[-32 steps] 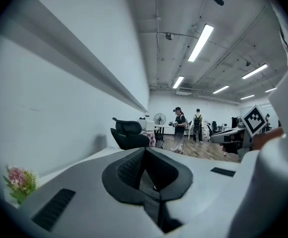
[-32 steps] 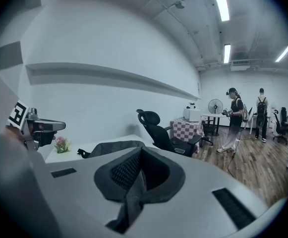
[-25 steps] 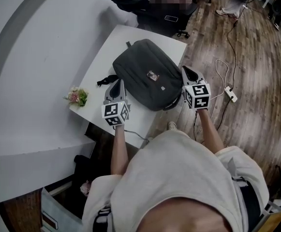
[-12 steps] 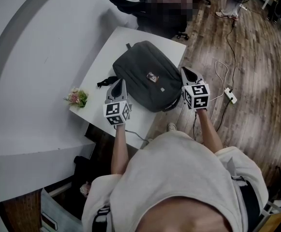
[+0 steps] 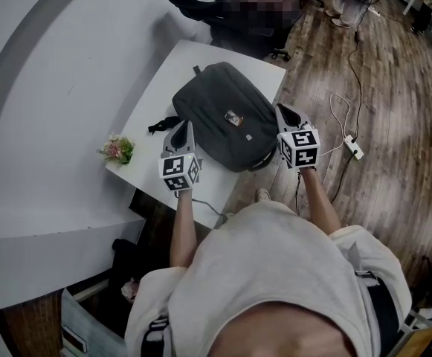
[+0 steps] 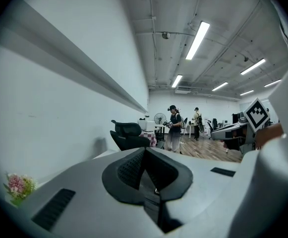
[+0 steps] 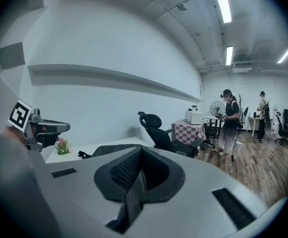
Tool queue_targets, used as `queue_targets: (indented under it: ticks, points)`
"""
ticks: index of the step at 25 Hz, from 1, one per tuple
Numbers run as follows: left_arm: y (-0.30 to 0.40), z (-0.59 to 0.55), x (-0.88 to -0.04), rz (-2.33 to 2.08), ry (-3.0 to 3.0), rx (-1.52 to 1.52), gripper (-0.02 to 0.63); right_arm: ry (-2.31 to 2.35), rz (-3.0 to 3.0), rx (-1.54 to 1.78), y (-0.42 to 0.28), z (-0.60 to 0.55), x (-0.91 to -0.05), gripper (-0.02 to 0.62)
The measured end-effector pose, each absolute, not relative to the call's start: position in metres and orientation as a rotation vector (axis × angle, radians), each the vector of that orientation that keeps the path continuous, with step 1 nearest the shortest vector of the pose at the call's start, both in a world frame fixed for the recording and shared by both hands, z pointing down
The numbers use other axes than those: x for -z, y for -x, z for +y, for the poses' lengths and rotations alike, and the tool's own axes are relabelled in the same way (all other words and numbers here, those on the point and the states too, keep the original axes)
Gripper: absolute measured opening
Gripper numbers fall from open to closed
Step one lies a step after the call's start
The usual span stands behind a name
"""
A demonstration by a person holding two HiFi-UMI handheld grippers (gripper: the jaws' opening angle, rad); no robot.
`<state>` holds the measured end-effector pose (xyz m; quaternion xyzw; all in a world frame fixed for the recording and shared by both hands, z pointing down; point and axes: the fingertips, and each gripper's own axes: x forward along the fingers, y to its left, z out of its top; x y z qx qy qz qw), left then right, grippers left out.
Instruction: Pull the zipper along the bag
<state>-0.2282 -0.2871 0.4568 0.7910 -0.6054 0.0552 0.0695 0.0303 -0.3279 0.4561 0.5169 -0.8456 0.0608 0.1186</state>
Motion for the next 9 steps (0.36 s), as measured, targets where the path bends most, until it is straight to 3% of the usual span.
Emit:
queue_targets:
  ticks: [9]
  points:
    - [0.223, -0.2876, -0.4584, -1.808, -2.384, -0.172, 0.026, -1.498, -2.472, -0.173, -0.0287, -0.3265, -0.4581, 0.014]
